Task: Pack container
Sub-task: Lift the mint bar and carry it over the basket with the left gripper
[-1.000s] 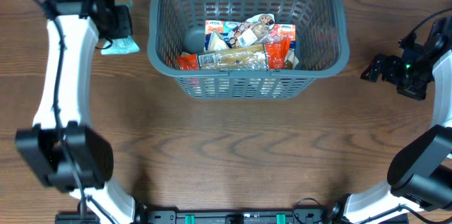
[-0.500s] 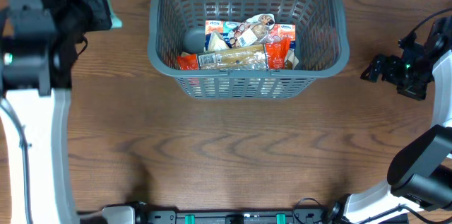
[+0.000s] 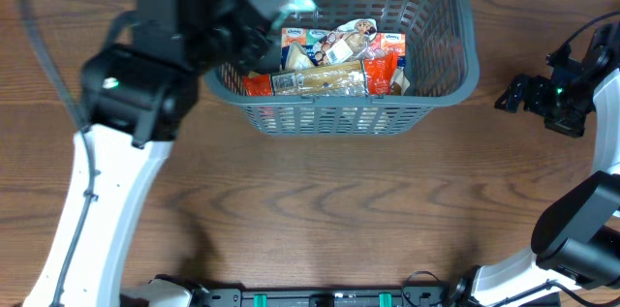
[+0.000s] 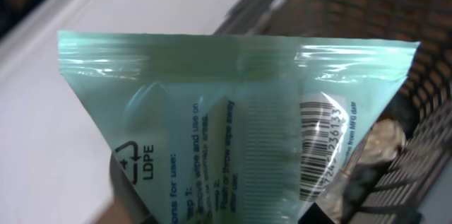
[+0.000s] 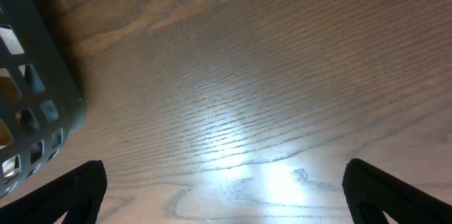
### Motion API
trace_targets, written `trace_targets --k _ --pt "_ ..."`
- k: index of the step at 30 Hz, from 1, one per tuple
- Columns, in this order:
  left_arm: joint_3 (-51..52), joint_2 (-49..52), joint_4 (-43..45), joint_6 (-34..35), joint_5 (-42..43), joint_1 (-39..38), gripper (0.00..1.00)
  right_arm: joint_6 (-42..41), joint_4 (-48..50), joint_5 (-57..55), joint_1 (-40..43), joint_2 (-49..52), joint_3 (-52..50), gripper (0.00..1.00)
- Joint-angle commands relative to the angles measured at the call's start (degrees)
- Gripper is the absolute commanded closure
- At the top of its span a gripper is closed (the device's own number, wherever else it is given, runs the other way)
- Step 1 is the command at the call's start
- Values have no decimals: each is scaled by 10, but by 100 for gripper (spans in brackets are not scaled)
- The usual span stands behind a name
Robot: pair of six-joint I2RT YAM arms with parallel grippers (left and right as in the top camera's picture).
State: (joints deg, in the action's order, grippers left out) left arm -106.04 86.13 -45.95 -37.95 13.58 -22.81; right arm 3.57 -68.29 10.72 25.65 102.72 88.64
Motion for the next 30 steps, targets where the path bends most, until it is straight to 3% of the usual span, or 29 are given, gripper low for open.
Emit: trace_targets --k 1,6,21,30 --pt "-3 19 24 -138 10 -25 93 8 -1 5 2 2 -3 1" --pt "-3 68 73 -225 10 -40 93 8 -1 5 2 2 -3 1" --pt "-3 209 97 -240 10 -40 94 8 -1 5 2 2 -3 1" --pt "-3 231 5 -239 10 -40 94 8 2 5 2 2 -3 1"
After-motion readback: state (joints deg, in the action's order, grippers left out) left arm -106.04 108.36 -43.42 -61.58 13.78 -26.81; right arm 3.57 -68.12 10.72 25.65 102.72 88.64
